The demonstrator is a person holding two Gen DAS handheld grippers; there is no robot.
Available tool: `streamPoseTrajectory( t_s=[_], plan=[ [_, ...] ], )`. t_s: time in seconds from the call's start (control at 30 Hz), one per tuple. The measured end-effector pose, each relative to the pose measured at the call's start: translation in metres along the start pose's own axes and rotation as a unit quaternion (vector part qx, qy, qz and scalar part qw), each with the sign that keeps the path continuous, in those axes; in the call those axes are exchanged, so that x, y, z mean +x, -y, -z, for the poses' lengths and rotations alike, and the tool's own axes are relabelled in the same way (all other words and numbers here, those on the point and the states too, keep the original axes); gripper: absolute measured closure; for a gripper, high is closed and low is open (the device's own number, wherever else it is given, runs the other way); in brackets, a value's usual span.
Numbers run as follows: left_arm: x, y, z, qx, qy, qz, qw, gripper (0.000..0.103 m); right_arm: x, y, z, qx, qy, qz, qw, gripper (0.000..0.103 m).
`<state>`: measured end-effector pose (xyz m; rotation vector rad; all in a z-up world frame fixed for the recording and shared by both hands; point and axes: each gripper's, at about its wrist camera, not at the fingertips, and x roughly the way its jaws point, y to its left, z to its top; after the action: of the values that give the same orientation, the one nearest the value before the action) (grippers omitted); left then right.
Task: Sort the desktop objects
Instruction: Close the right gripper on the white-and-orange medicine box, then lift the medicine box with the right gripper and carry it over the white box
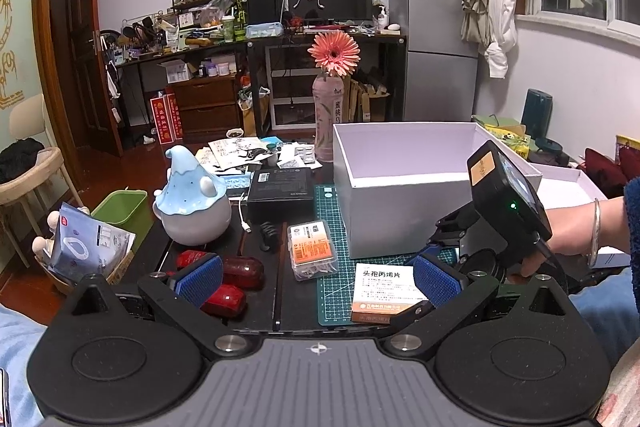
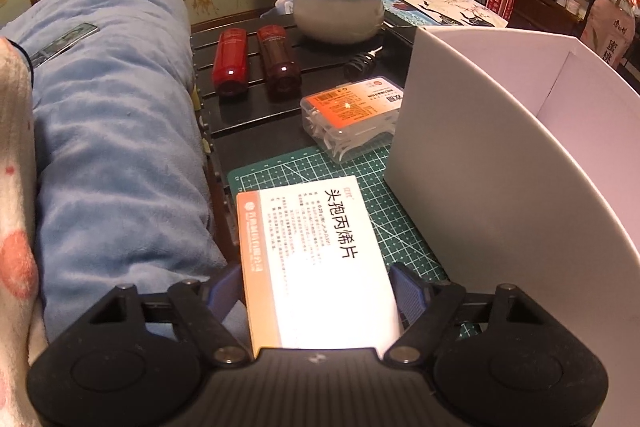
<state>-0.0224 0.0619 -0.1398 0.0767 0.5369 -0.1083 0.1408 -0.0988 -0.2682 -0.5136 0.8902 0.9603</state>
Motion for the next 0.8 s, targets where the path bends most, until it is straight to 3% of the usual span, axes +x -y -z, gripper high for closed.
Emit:
streamPoseTrajectory(
  t_s=[0.27,0.8],
  plan=[
    [0.0,-0.001,0.0,-0.001,0.002,-0.001,1.0,0.0,-0.002,-0.005,-0.002,-0.003,0.006,0.004,1.0,0.026],
    [-0.003,-0.005,0.001,-0.011,0.011,0.0,0.9999,0.0,-0.051,-0.009,-0.017,0.019,0.079,0.035,0.996,0.026]
  ],
)
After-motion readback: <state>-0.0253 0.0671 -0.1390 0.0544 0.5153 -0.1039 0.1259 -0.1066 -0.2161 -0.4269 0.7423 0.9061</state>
